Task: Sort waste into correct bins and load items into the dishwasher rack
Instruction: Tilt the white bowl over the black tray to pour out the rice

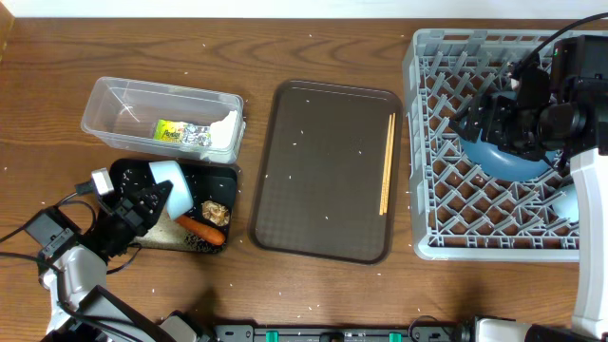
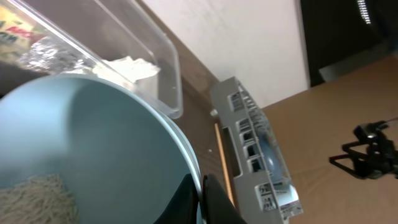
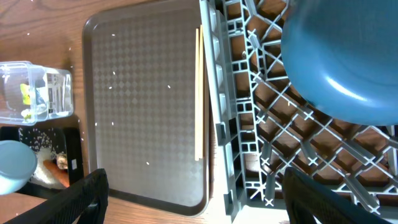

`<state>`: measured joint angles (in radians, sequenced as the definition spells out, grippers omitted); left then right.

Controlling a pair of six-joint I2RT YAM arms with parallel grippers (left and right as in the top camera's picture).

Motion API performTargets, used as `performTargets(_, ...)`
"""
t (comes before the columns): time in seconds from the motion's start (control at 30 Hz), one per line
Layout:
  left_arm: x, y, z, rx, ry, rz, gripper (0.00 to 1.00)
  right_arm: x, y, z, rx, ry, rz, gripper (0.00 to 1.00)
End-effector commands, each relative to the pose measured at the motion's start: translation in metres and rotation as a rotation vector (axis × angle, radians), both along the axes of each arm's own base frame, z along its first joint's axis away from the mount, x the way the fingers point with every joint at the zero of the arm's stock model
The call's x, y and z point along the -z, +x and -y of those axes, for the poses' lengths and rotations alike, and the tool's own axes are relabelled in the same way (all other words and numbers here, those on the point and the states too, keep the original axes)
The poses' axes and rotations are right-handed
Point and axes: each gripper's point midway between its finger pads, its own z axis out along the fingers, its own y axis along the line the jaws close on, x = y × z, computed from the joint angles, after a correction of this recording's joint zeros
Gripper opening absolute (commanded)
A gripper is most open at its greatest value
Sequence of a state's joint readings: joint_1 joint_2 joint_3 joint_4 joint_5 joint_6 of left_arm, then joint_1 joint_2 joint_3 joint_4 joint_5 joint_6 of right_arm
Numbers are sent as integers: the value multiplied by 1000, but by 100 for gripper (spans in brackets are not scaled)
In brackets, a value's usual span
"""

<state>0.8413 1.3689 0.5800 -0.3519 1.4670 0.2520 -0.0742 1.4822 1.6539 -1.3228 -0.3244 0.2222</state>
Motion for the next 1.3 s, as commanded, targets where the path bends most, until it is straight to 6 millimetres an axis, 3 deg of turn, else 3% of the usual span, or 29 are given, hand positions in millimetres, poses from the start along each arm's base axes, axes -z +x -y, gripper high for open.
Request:
performTargets(0.0,-4,3,-3,-7,-18,-1,7,0,-1,-2,-22,0,-1,82)
performTargets(0.03,-21,2,2,38,-51,94,6,0,-1,-2,-22,0,-2,82)
performTargets(0.07,-19,4,3,41,-23,97,6,1,-1,-2,-22,0,-3,82)
performTargets(0.13,6,9,-8,-22,74,-14,6,0,-1,-2,-22,1,-2,82)
performTargets(0.17,8,10,-10,-41,40,-56,6,0,0,-2,-22,0,0,82)
performTargets(0.23,-16,9,-2,28,-2,76,6,0,-1,-2,-22,0,-1,82)
performTargets(0.3,0,13,-9,-19,59,5,6,0,-1,-2,-22,0,-1,82)
performTargets(0.33,-2,15,-10,-29,15,-23,6,0,0,-2,-22,0,2,82)
performTargets(0.4,-27,11,1,59,-20,119,6,0,0,-2,-22,0,4,82)
performTargets(0.63,-15,9,3,43,-68,39,6,0,0,-2,-22,0,4,82)
performTargets(0.77,-20,7,6,59,-74,71,6,0,1,-2,-25,-2,7,83)
performTargets(0.9,-12,5,9,65,-58,84,6,0,1,-2,-25,-2,8,83)
performTargets(1.07,2,2,12,63,-36,81,6,0,1,-2,-25,-2,8,83)
performTargets(1.13,20,3,8,28,4,6,6,0,1,-2,-25,-2,7,83)
performTargets(1.27,15,1,15,38,-135,-62,6,0,0,-2,-25,-1,4,83)
